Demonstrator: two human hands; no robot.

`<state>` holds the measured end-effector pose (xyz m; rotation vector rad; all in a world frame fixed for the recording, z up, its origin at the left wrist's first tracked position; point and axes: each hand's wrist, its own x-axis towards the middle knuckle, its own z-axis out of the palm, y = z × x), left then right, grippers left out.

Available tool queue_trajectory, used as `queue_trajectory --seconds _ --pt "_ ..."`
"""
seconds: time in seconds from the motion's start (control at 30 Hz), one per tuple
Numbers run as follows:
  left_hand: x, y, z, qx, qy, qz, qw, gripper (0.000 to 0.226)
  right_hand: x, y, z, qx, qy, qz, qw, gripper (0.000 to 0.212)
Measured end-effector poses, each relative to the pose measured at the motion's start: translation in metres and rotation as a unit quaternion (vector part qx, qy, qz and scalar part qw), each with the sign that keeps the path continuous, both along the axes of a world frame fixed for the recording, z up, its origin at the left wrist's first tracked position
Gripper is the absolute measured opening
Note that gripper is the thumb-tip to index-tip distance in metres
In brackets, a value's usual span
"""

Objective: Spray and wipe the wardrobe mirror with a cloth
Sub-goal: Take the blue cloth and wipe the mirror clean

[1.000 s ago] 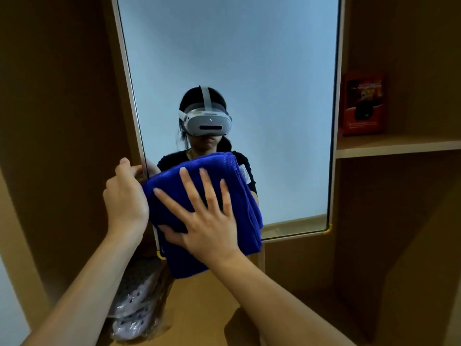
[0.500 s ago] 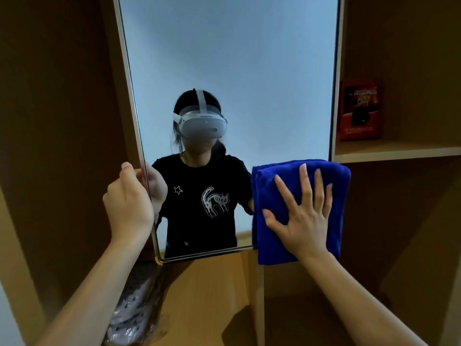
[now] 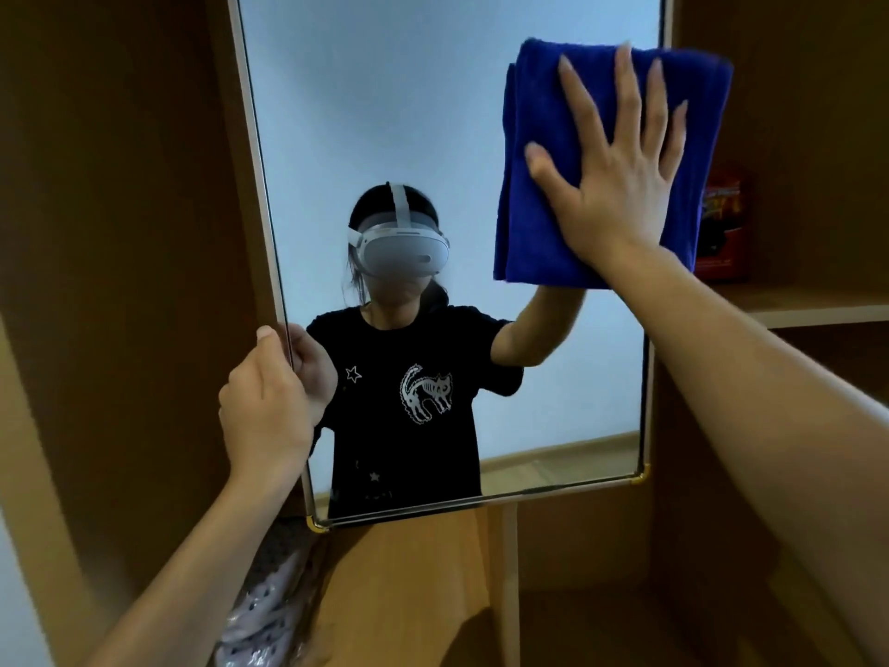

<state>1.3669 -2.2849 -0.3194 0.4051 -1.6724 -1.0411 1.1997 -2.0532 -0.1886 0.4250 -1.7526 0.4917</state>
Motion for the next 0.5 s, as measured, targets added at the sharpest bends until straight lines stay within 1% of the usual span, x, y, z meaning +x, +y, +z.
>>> queue_trajectory --seconds 0.1,0.17,0.27,0.33,0.4,0.5 --pt "-0.001 -0.001 0.002 -0.002 -0.001 0.001 1.000 0.053 0.002 -0.005 -0.017 -0.005 0.004 0.001 1.000 0.067" --pt "-0.001 0.000 0.002 -0.005 -0.006 0.004 1.000 0.052 0.003 -0.006 -0.051 -0.002 0.000 0.005 1.000 0.067" --pt "0.000 0.004 0.003 -0.002 -0.006 0.016 1.000 0.049 0.004 -0.004 -0.108 0.032 -0.003 0.011 0.999 0.070" --pt "0.003 0.007 0.005 -0.006 -0.009 0.016 1.000 0.048 0.003 -0.001 -0.127 0.044 -0.010 0.012 0.999 0.071" --pt "0.005 0.008 0.008 -0.002 -0.017 0.005 1.000 0.047 0.002 0.002 -0.121 0.045 -0.018 0.016 0.999 0.072" --pt "0.006 0.002 0.015 0.012 -0.031 -0.024 0.999 0.050 0.001 0.002 -0.080 0.023 -0.026 0.017 0.999 0.073"
